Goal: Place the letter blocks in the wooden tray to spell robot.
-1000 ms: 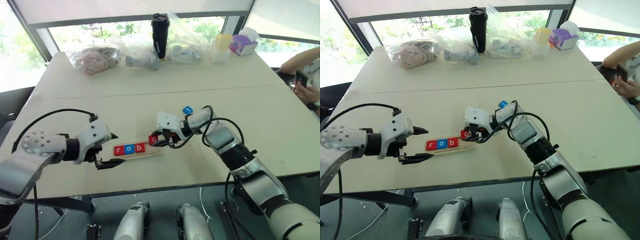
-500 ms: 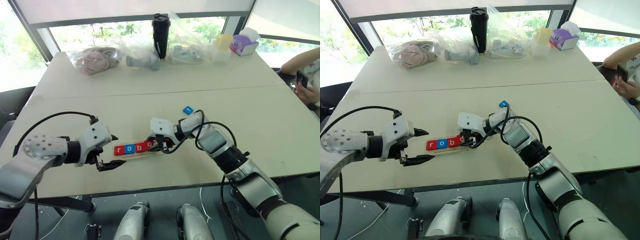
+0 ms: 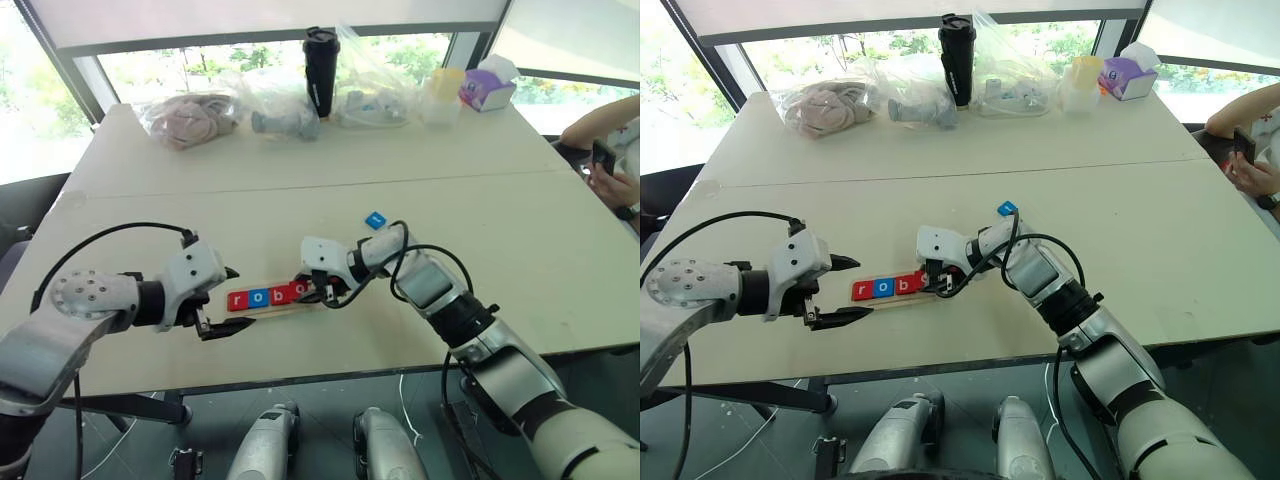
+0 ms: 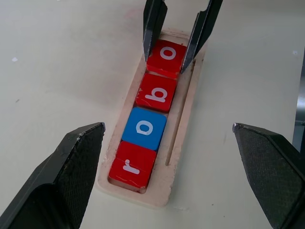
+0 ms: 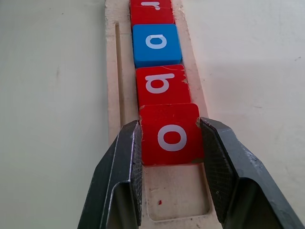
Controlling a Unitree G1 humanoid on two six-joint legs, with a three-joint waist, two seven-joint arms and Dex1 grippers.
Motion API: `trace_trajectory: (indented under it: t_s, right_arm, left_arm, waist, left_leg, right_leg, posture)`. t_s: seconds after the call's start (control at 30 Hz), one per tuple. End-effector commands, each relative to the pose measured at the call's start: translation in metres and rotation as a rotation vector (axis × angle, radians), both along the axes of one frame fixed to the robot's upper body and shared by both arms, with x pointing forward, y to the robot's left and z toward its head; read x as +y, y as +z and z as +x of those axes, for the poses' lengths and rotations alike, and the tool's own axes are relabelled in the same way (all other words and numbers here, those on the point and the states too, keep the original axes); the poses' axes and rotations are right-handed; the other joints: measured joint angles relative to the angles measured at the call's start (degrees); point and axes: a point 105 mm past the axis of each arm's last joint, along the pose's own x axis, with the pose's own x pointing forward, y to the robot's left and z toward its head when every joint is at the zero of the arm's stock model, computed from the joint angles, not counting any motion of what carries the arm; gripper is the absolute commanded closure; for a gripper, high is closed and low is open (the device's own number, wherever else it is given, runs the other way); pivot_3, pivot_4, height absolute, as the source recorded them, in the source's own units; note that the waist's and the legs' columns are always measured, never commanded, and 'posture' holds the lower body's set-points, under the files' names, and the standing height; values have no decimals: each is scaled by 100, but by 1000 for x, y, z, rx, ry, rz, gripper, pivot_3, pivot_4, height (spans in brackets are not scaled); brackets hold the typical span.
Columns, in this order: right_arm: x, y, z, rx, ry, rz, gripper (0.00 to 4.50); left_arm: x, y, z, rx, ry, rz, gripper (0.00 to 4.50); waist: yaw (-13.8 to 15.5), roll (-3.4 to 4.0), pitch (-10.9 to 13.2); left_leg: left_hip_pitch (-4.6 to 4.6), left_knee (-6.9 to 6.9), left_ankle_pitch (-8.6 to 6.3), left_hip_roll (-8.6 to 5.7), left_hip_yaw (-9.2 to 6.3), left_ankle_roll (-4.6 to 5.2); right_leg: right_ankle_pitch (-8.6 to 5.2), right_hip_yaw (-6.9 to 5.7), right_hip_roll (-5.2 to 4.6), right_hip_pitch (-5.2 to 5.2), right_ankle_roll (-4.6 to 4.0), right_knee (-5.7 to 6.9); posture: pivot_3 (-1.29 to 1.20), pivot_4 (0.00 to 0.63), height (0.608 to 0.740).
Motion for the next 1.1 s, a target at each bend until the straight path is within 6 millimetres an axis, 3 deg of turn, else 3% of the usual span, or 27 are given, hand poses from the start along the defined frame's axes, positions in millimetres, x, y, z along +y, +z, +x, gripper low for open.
trace_trajectory:
  t_s: [0.03, 0.23, 0.27, 0.47, 0.6, 0.8, 1.1]
  right_arm:
    - [5, 3, -3, -14, 31, 7, 3326]
    - [9, 10, 4, -46, 5, 33, 229]
    - [10, 13, 5, -53, -1, 45, 18]
    - [7, 45, 14, -103, -39, 141, 18]
    - [-4, 54, 13, -112, -61, 185, 18]
    - [-24, 45, 27, -215, -156, 171, 18]
    - [-25, 33, 26, -233, -152, 149, 18]
  left_arm:
    - [-5, 10, 2, -49, -21, -4, 0]
    - [-6, 10, 3, -55, -16, -9, 0]
    - [-6, 10, 3, -56, -14, -9, 0]
    - [-6, 9, 3, -56, -7, -15, 0]
    - [-6, 9, 3, -56, -5, -18, 0]
    - [-6, 9, 4, -54, -4, -20, 0]
    - [-9, 12, 6, -57, -18, -20, 0]
  waist:
    - [2, 0, 0]
    - [-4, 0, 0]
    - [-5, 0, 0]
    - [5, 0, 0]
    - [7, 0, 0]
    - [8, 0, 0]
    - [-3, 0, 0]
  left_leg:
    - [0, 0, 0, 0, 0, 0]
    - [1, 0, 0, 0, 0, 0]
    - [0, 0, 0, 0, 0, 0]
    - [1, 1, 1, 0, 0, -1]
    - [0, 0, 1, 0, 0, -1]
    - [0, 0, 1, 0, 0, -1]
    - [-1, -1, 1, 1, 3, -1]
  right_leg:
    - [0, 0, 0, 0, 0, 0]
    - [0, 0, 1, 1, 0, 0]
    - [0, 0, 1, 1, 0, 0]
    - [1, 0, 2, 1, 0, 1]
    - [1, 0, 1, 1, 0, 1]
    - [-1, 1, -7, 1, -3, 1]
    - [0, 2, 1, 14, -2, 3]
  posture:
    - [0, 150, 740]
    - [0, 150, 740]
    - [0, 150, 740]
    - [0, 150, 740]
    - [0, 150, 740]
    - [0, 150, 740]
    - [0, 150, 740]
